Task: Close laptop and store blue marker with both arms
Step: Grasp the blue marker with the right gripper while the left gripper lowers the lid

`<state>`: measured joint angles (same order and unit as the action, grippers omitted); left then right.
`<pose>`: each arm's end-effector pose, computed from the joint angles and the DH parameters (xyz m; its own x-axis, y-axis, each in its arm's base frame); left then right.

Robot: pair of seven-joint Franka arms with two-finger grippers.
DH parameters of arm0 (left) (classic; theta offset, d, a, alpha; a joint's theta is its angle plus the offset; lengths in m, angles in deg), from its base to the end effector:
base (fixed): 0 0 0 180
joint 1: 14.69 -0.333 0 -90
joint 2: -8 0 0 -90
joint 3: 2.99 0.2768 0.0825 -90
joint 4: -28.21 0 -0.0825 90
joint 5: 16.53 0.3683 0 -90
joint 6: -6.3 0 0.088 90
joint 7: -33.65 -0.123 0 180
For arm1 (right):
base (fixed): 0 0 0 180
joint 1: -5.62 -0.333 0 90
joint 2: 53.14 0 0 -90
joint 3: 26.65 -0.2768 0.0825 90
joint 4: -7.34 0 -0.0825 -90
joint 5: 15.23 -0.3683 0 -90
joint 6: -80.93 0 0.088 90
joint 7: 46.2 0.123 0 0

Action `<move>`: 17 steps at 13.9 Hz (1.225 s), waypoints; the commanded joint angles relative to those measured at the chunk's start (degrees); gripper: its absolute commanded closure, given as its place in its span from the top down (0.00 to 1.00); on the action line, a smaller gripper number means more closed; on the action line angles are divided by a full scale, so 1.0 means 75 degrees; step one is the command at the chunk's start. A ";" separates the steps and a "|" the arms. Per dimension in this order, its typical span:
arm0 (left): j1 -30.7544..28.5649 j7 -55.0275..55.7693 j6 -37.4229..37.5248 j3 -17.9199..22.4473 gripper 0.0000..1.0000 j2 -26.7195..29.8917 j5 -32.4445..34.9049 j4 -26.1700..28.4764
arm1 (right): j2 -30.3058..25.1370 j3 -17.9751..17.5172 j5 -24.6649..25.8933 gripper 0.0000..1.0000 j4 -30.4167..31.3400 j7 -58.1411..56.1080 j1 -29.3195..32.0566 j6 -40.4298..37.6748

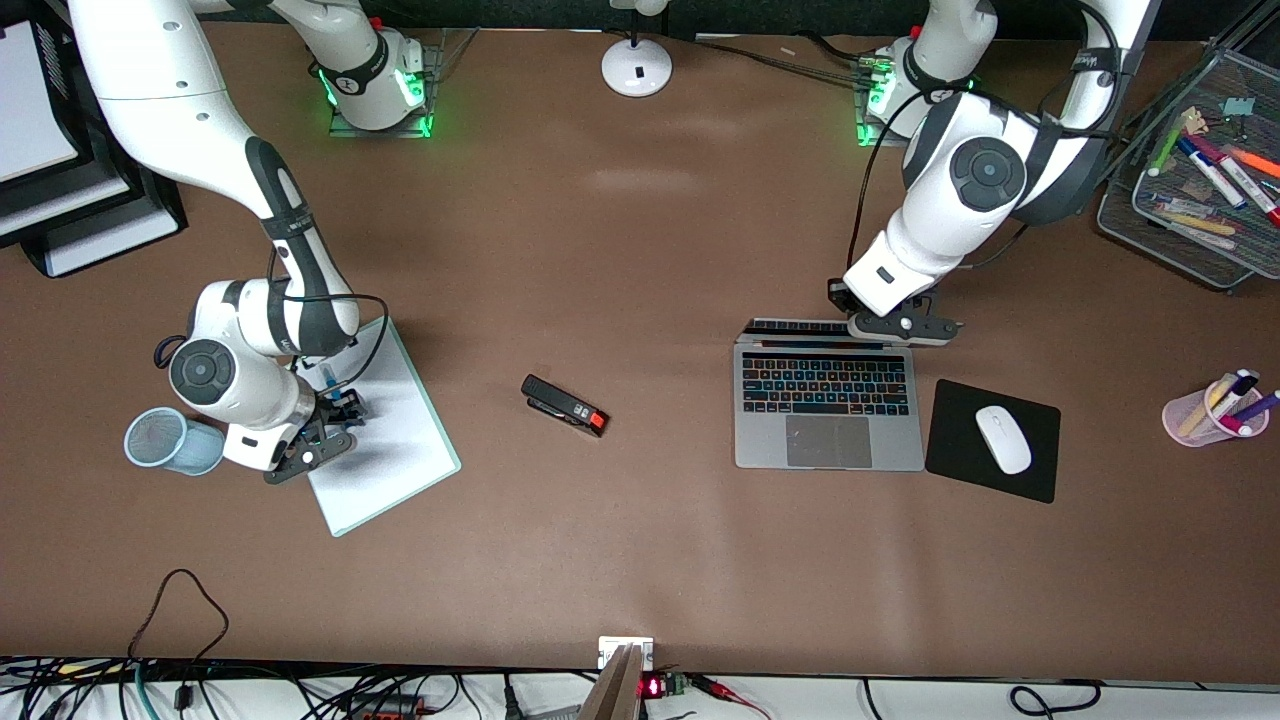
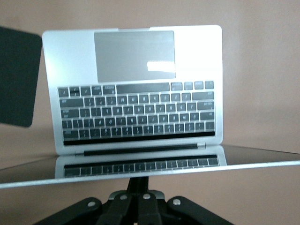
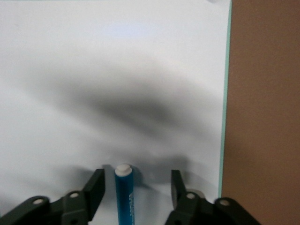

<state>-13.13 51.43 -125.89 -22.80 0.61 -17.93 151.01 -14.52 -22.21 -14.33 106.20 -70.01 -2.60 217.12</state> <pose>0.5069 -0.1989 0.3066 0.9989 -0.0423 0.0205 -0.0437 -0.9964 0.0720 0.6310 0.0436 0.1583 0.8727 0.4863 -0.0436 0.4880 -0.8717 0.0452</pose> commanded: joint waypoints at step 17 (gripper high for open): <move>-0.0172 -0.0074 -0.2800 0.0263 0.00 -0.2446 0.1183 -0.1302 | 0.0066 -0.0019 -0.0331 0.30 0.0026 -0.0060 -0.0134 0.0029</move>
<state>-14.44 51.18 -146.70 -20.92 -15.65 -10.57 143.65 -13.86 -22.21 -15.70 106.20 -70.02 -3.52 217.15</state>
